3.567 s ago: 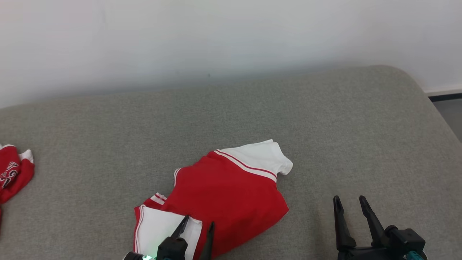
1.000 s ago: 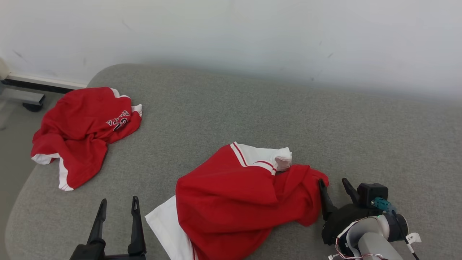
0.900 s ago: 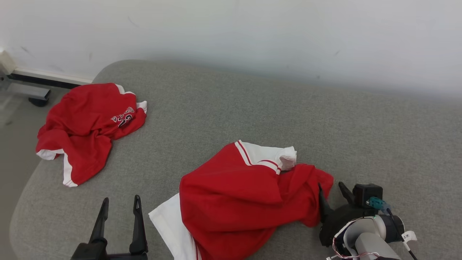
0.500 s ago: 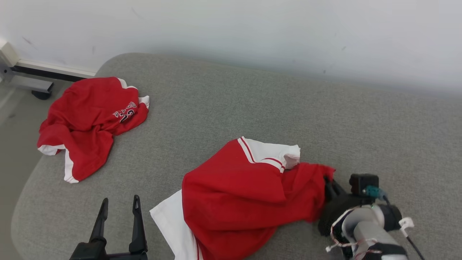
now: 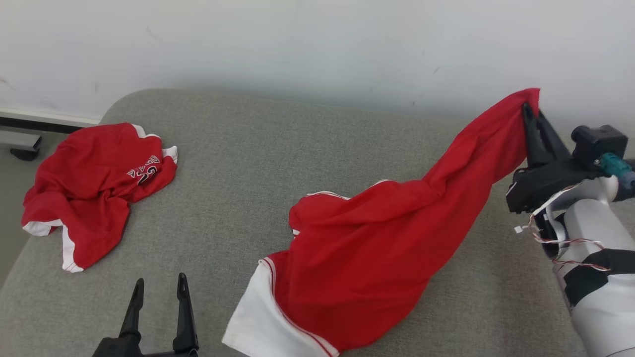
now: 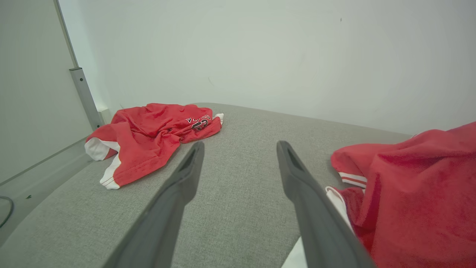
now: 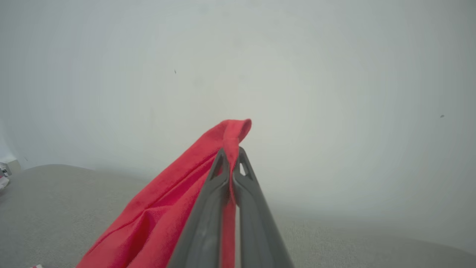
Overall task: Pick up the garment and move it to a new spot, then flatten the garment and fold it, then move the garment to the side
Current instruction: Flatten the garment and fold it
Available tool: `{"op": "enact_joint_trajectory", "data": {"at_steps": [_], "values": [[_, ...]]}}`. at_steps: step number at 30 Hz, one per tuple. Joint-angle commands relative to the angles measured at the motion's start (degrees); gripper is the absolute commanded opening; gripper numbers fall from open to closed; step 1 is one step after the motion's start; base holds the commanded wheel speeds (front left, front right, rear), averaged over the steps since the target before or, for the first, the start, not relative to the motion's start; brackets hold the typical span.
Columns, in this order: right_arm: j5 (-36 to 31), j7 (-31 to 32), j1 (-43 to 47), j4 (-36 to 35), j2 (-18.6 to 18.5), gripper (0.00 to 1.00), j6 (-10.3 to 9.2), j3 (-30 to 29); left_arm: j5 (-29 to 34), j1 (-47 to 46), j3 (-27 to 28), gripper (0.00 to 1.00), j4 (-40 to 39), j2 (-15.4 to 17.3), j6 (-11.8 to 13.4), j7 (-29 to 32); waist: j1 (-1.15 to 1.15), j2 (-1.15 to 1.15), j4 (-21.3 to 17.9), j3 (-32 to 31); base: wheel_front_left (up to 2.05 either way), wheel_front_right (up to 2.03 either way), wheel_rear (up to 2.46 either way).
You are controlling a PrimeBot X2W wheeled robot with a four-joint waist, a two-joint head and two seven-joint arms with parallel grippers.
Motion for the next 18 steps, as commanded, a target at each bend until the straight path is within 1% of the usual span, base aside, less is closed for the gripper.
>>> {"op": "enact_joint_trajectory", "data": {"at_steps": [1,6,10,14,15,18], "values": [[0.90,-0.26,-0.65,-1.71,-1.45,0.00,-0.13,0.49,-0.44,0.75,0.02,1.00,0.08,-0.10,0.29,-0.19,-0.01,0.00,-1.32,-1.27,0.00,0.00,0.00],[0.86,1.58,-0.68,-6.34,-5.69,0.00,-0.13,-1.23,-1.05,1.55,-0.27,1.00,0.06,-0.10,0.44,-0.19,-0.01,0.00,-2.21,-2.41,0.00,0.00,0.00],[0.29,4.10,1.15,-9.49,-6.37,0.00,-0.13,-1.80,-1.39,2.02,-0.56,1.00,0.05,-0.09,0.70,-0.19,-0.01,0.00,-2.37,-2.74,0.00,0.00,0.00],[0.51,6.03,2.08,-12.13,-4.28,0.00,-0.13,-0.72,-1.87,1.93,-1.11,1.00,0.18,-0.11,0.61,-0.19,-0.01,0.00,-1.95,-2.53,0.00,0.00,0.00],[0.37,6.72,1.57,-12.87,-2.71,0.00,-0.13,0.34,-1.79,1.46,-1.65,1.00,0.40,-0.10,0.52,-0.19,-0.01,0.00,-1.41,-2.33,0.00,0.00,0.00],[-0.12,7.51,-0.54,-12.66,0.40,0.00,-0.13,2.74,-2.03,0.51,-3.03,1.00,0.82,-0.11,0.41,-0.19,-0.01,0.00,-0.26,-1.85,0.00,0.00,0.00]]}}
